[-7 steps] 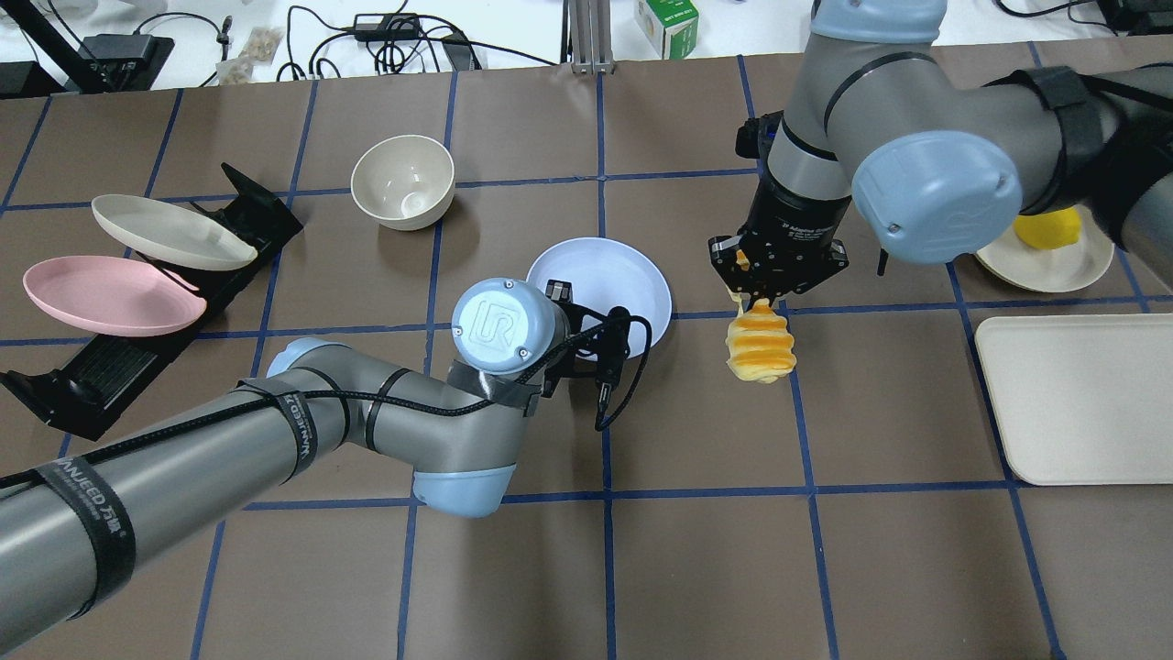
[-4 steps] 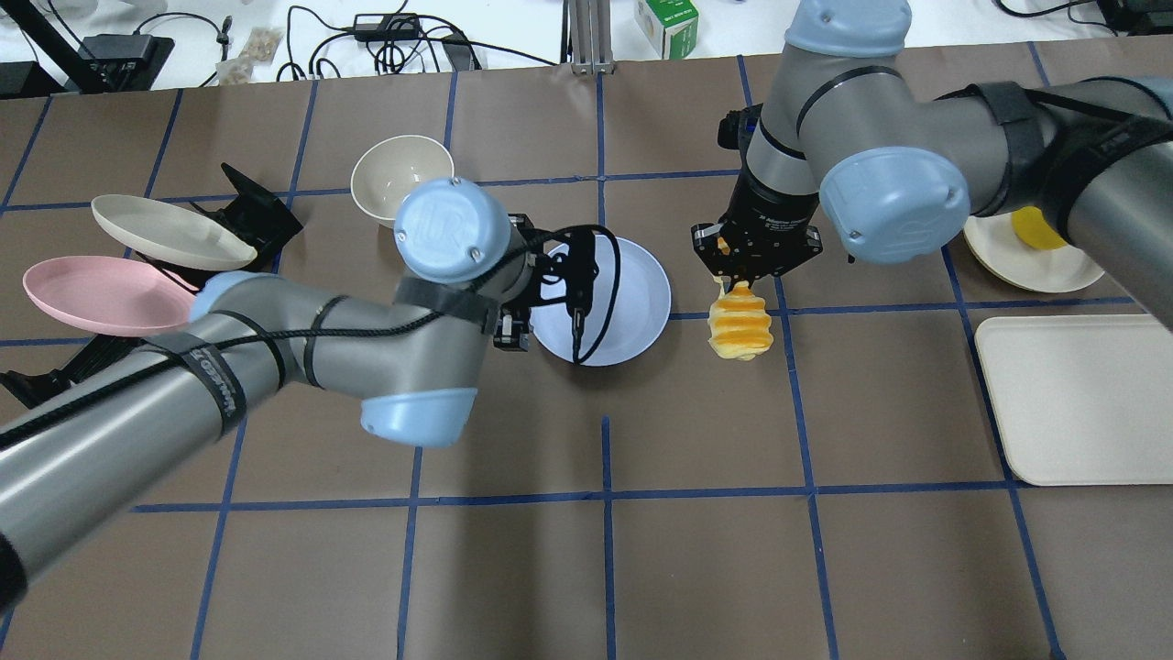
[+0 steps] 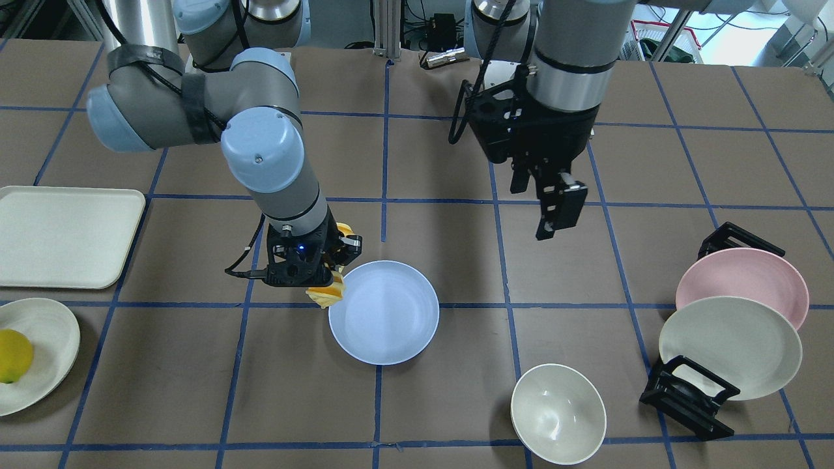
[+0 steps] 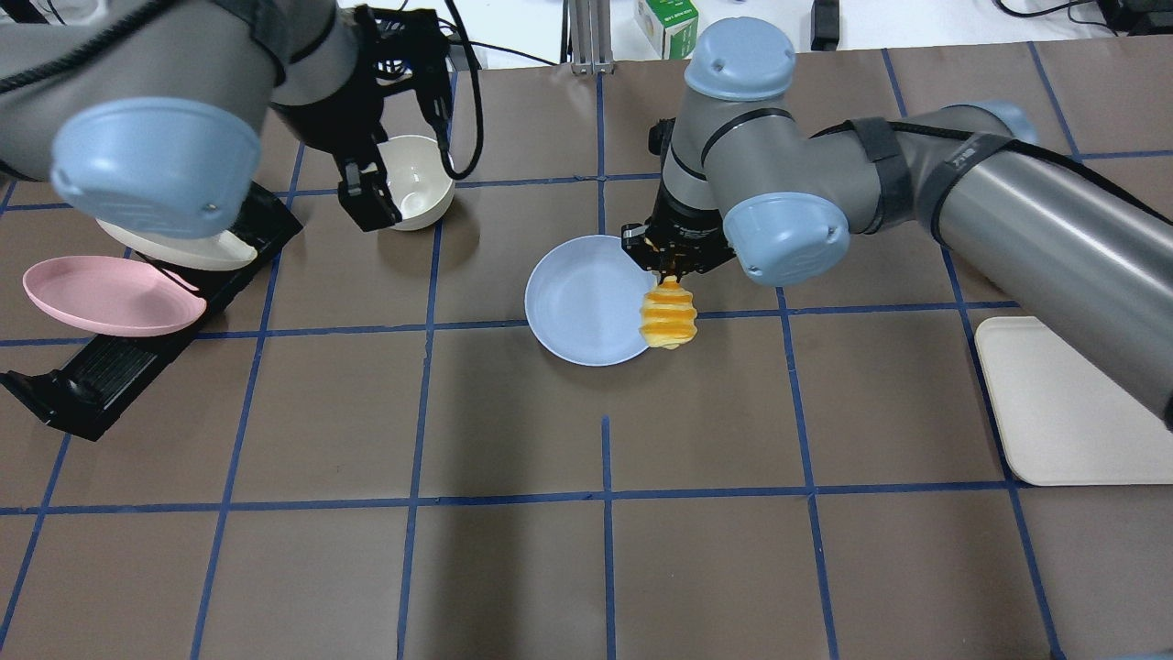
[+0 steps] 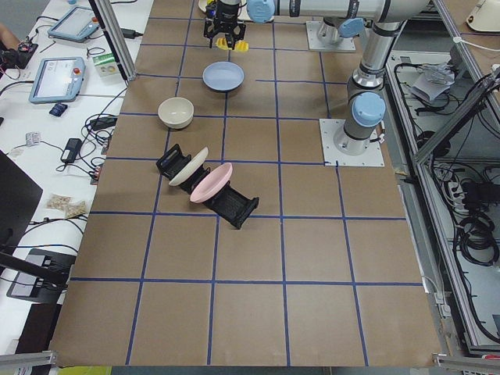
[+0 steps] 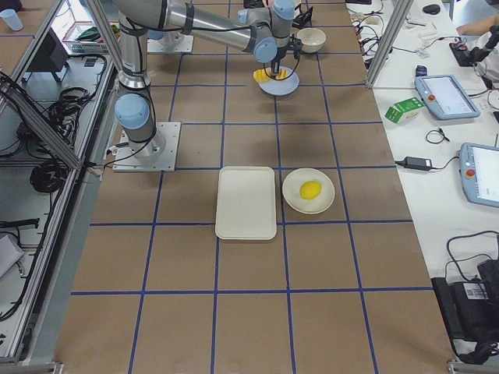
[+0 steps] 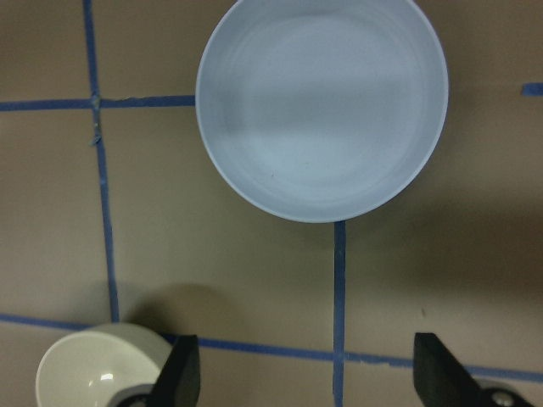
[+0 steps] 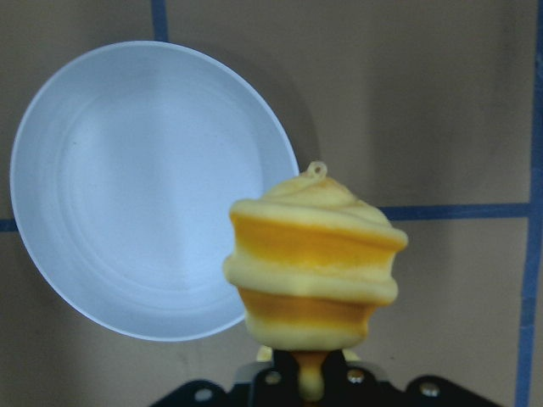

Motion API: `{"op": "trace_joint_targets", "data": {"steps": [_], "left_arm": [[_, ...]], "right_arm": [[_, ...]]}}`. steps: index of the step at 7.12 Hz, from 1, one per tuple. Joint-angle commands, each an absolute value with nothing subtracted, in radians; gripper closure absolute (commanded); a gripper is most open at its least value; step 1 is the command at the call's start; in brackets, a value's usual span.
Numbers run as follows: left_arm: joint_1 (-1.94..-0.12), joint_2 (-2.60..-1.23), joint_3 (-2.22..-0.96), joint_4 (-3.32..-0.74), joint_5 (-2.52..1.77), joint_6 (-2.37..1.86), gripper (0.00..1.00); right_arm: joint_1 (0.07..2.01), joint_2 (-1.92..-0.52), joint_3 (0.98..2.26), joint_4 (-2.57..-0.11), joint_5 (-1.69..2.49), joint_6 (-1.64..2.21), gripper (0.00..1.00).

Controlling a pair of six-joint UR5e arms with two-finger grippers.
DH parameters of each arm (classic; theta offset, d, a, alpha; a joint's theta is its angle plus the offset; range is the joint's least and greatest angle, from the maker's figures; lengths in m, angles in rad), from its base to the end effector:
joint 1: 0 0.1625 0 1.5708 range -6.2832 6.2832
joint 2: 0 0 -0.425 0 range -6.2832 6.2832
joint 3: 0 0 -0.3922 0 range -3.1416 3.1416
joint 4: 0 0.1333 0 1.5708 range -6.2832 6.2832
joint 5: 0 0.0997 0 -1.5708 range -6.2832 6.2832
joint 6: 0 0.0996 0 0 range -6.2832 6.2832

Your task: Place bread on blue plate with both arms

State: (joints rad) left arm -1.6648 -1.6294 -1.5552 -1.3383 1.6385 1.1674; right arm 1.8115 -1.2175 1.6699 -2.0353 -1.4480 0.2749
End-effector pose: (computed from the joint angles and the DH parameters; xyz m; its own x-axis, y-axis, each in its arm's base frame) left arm -0.1761 -0.5191 0.4911 -0.3056 0.9311 -0.1993 0.9509 0.3094 -0.0128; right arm 0.2845 -0.5487 0.2922 -0.9920 0.0345 -0.1212 0.0321 0.9993 0.0216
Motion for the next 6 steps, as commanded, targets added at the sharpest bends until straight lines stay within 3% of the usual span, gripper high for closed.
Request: {"op": "trace_joint_targets", "data": {"steps": [1,2,5,6], "left_arm": [[-1.623,-1.589,-1.525,-1.358,1.643,0.721,0.04],[-1.618,-1.585,-1.522,-1.362,1.643,0.574,0.00],[-1.588,-1.548,-1.517,-1.472,1.635,0.173,0.00],[-1.591,-1.545,-1.520,-1.526,1.626,-0.003,0.00]], "right_arm": [[1.883,-1.102,1.565,-2.054,-1.443,0.381,1.00],[1.914,-1.048,1.515,-2.054,-1.454,0.390,1.00],[1.919,-0.993,1.520,-2.052,-1.460,0.393,0.97],[1.919,-0.980,1.535,-2.054,-1.453,0.393,0.74]]}}
